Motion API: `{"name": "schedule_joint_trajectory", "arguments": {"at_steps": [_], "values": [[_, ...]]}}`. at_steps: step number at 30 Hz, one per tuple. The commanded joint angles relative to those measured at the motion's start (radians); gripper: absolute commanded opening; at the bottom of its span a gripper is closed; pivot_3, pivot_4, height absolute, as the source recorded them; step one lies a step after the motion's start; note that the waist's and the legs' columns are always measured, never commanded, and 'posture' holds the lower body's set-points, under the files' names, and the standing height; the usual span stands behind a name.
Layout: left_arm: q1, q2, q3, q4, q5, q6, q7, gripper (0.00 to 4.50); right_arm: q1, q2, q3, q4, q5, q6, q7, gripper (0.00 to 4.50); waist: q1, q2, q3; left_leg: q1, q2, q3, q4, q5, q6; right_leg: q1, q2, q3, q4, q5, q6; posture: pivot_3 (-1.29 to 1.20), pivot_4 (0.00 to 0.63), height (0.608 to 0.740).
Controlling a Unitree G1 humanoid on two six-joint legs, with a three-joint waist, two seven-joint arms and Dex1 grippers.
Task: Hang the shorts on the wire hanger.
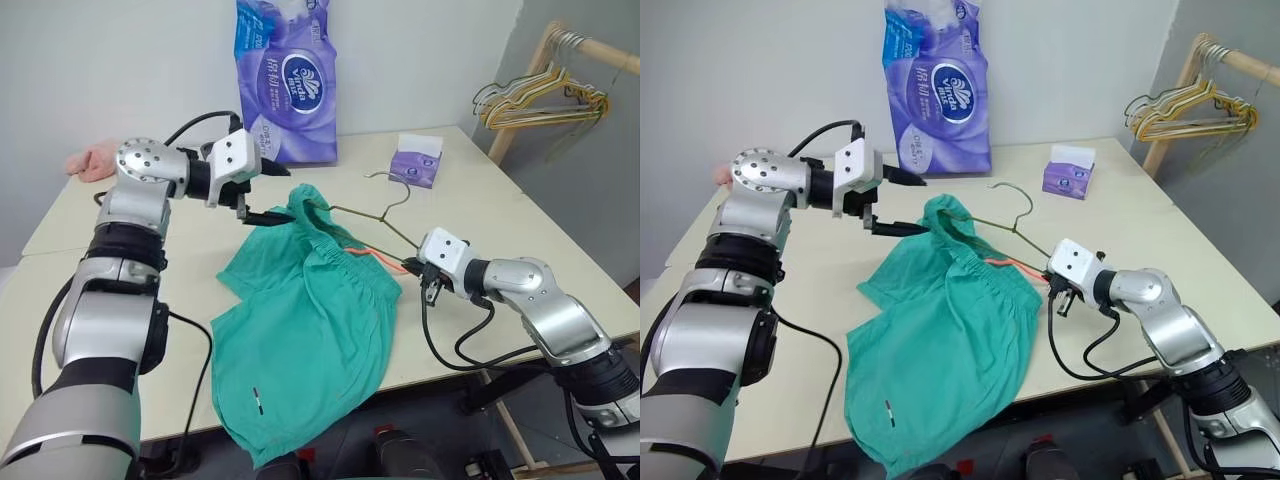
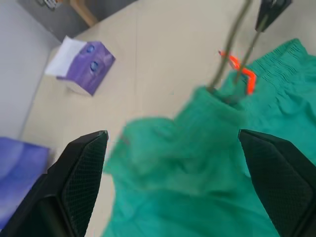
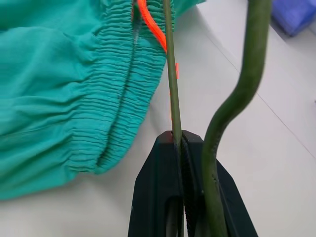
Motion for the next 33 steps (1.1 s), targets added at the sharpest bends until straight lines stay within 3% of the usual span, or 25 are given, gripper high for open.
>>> {"name": "schedule_joint_trajectory", "arguments": {"at_steps": [1,6,17,20,33], "values": [[-0.023,-0.005,-0.005,0.043,0.022,-0.054,-0.013,4.48,-0.011,0.002,-0.014,-0.062,-0.016,-0.017,0.009,0.00,-0.006,0.000,0.000,0.000,0.000,0.000,0.000,0.000,0.000,0.000,0.000,0.000,0.000,0.000,0.000,-0.19,0.040,0.740],[0.006,-0.006,-0.042,0.054,0.047,-0.083,-0.125,4.48,0.000,-0.002,-0.018,-0.081,-0.032,-0.019,0.020,0.00,-0.024,0.000,0.000,-0.015,0.000,0.000,0.009,0.000,0.000,-0.017,0.001,0.000,0.012,0.000,0.001,-0.20,0.041,0.740],[0.019,-0.069,-0.044,0.079,0.066,-0.099,-0.119,4.48,-0.009,-0.004,-0.003,-0.100,-0.077,-0.062,0.060,0.00,-0.025,0.000,0.000,-0.016,0.000,-0.001,0.014,0.000,0.000,-0.017,0.001,0.000,0.016,-0.001,0.001,-0.20,0.042,0.740],[0.022,-0.090,-0.024,0.073,0.036,-0.047,-0.134,3.91,-0.005,-0.007,0.004,-0.104,-0.093,-0.073,0.074,0.00,-0.027,0.000,0.000,-0.016,0.000,-0.001,0.014,0.000,0.000,-0.017,0.001,0.001,0.016,-0.001,0.001,-0.20,0.042,0.740],[0.096,-0.101,-0.017,-0.069,-0.006,0.069,-0.181,0.14,-0.009,-0.006,0.003,-0.128,-0.131,-0.061,0.112,0.00,-0.028,0.000,0.000,-0.015,0.000,-0.001,0.014,0.000,0.000,-0.017,0.001,0.000,0.017,-0.001,0.001,-0.19,0.044,0.740]]}}
